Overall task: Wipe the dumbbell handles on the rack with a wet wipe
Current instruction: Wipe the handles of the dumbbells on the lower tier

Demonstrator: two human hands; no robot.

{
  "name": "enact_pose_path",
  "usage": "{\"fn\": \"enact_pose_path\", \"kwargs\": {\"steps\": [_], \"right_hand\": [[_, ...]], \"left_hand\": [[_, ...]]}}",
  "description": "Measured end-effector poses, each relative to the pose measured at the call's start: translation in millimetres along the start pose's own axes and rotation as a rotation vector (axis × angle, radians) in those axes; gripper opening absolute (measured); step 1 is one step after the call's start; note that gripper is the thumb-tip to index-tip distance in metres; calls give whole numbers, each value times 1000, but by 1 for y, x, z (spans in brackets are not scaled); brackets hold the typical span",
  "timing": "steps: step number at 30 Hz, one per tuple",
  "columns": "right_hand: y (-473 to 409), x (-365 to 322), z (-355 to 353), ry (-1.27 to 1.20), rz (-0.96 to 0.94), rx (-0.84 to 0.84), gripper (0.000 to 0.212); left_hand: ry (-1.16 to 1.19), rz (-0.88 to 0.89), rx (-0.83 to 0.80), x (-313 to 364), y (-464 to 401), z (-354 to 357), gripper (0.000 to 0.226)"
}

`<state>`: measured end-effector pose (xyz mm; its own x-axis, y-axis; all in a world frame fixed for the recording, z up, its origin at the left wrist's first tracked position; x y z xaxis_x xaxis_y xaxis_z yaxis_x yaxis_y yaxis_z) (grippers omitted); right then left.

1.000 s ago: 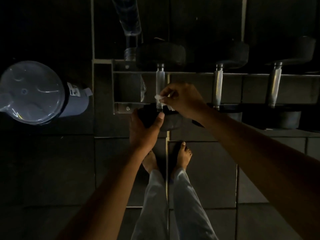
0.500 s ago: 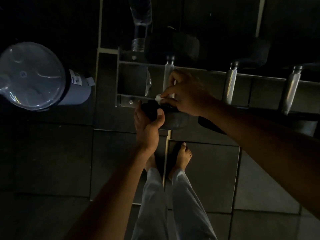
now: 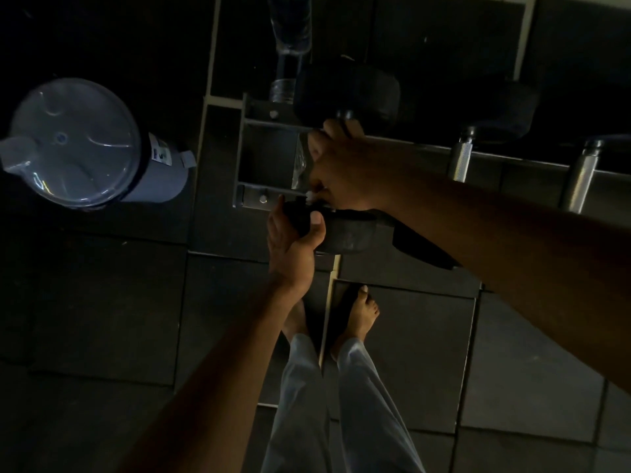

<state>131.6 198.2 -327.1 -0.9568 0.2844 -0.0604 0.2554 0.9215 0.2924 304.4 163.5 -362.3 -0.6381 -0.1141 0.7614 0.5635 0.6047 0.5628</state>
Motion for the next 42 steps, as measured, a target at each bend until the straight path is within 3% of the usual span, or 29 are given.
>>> {"fn": "enact_pose_path", "kwargs": {"steps": [4, 8, 11, 22, 25, 34, 42], "right_hand": [[30, 11, 16, -212, 110, 95, 21], [56, 19, 56, -854, 459, 23, 15], [61, 19, 78, -1052, 584, 31, 17], [49, 30, 81, -1128, 643, -91, 25], [57, 30, 73, -1266, 647, -126, 28], [42, 30, 93, -1195, 770, -98, 21], [56, 30, 79, -1296, 692, -102, 30]], "left_hand": [[-8, 19, 1, -3, -2, 0, 99], [-6, 20, -5, -4, -3, 1, 99], [-15, 18, -14, -6, -4, -1, 99], [-10, 23, -29, -12, -11, -2, 96], [10, 21, -31, -16, -13, -2, 95], [-8, 42, -38, -16, -12, -2, 96], [0, 50, -28, -10, -9, -2, 96]]}}
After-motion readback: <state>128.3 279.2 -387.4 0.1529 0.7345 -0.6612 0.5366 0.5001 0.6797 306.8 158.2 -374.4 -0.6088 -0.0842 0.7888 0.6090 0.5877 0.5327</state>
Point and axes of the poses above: each hand's wrist, its own y-axis away from the middle knuckle, its own z-axis out of the palm, x = y × z, the point moved 3 cm from there along -y, towards the middle knuckle, and after that the axes turned 5 degrees about x, right-handed, at the moved point
